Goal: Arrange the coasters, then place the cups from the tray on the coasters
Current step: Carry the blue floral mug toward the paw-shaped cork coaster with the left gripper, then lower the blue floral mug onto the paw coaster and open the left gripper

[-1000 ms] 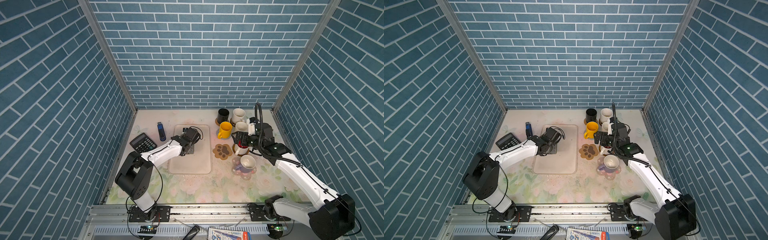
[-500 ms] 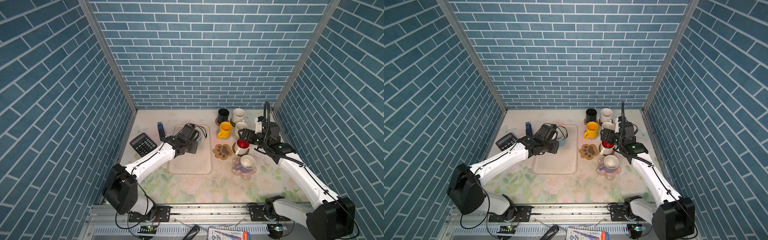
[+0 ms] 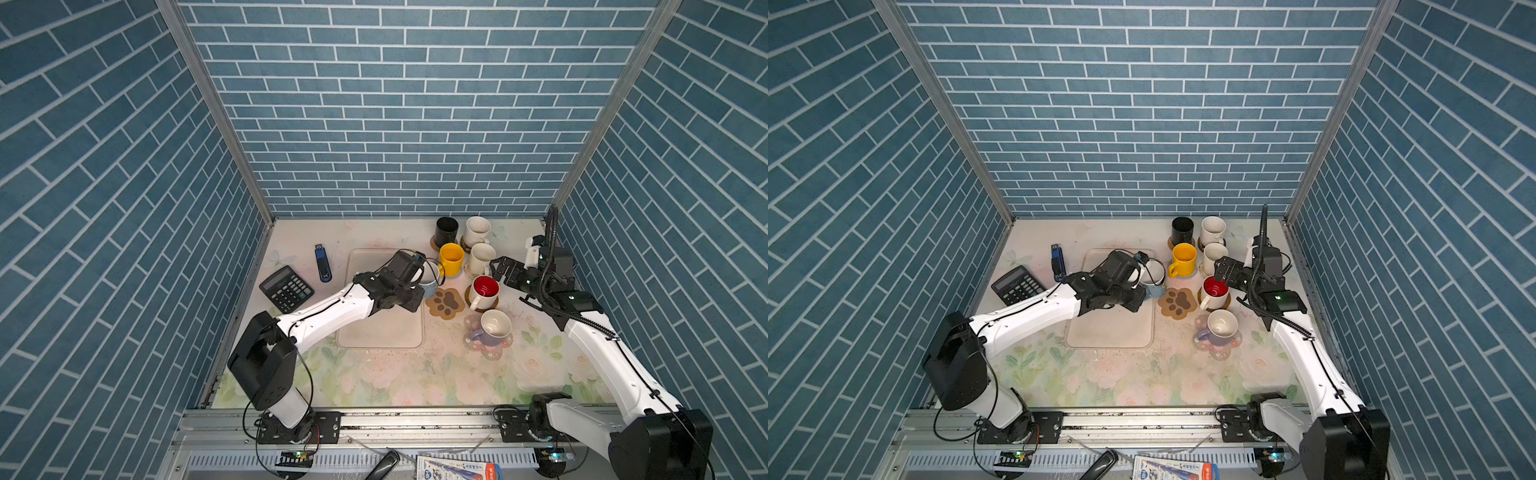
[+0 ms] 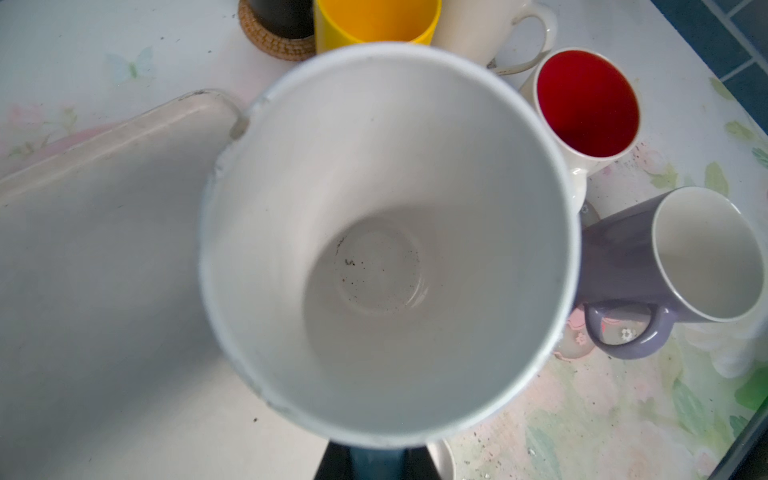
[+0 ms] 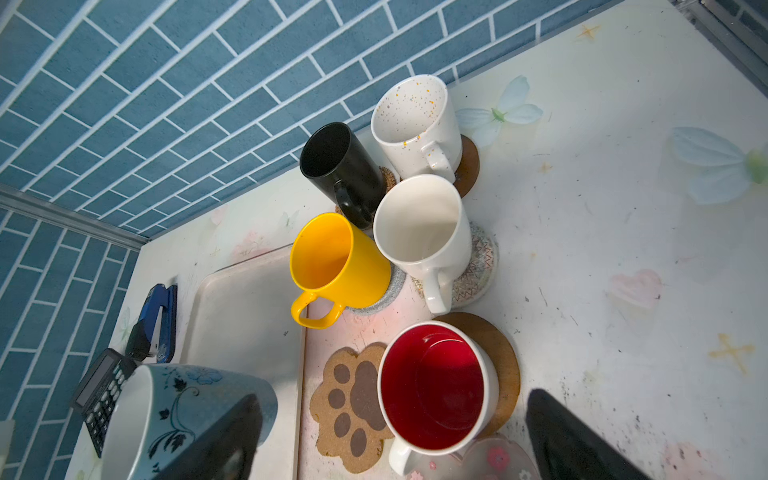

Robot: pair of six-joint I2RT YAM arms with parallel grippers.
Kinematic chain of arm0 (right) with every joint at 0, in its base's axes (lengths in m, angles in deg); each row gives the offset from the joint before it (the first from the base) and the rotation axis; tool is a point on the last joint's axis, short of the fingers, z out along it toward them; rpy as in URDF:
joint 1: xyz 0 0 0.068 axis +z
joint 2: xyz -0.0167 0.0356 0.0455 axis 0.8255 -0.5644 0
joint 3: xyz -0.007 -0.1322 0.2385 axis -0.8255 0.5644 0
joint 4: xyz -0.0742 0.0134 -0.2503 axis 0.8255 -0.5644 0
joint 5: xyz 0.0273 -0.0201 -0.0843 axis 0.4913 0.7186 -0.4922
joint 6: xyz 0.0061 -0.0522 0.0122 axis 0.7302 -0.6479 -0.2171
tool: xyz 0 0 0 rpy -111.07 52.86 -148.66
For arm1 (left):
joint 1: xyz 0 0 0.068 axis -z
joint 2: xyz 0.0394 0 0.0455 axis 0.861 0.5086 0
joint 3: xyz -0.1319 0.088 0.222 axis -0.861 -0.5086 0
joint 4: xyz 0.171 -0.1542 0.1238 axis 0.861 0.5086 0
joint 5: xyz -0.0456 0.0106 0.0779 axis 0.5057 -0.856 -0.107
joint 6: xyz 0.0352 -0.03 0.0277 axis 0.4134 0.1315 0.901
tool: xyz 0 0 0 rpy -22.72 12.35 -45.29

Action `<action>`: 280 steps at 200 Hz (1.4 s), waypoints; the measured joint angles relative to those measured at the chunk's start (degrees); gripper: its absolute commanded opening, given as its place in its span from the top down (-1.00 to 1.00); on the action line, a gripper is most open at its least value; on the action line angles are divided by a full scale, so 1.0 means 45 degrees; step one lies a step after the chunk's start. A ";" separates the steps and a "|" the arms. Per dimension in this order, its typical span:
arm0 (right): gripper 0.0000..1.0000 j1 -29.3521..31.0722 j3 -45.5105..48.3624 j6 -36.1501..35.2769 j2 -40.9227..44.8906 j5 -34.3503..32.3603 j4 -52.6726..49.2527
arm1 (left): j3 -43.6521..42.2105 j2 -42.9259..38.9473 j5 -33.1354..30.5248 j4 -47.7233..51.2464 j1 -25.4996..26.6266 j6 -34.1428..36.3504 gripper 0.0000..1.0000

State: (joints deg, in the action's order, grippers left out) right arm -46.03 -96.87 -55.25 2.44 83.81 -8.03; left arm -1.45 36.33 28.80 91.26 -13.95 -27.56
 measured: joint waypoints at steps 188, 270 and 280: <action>-0.98 -0.0403 0.0821 0.0005 0.0325 0.0044 0.0199 | 0.1870 0.3041 -0.0165 -0.0243 0.1059 0.0369 1.00; -0.98 -0.0403 0.0821 0.0000 0.0325 0.0097 0.0204 | 0.1865 0.3347 -0.0262 -0.0238 0.1059 0.0350 0.86; -0.98 -0.0403 0.0821 0.0005 0.0325 0.0126 0.0204 | 0.1865 0.3347 -0.0257 -0.0243 0.1059 0.0345 0.80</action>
State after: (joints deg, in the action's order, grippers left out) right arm -47.85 -93.18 -55.23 3.90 84.38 -7.12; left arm 6.94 51.39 27.64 90.17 -9.19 -26.01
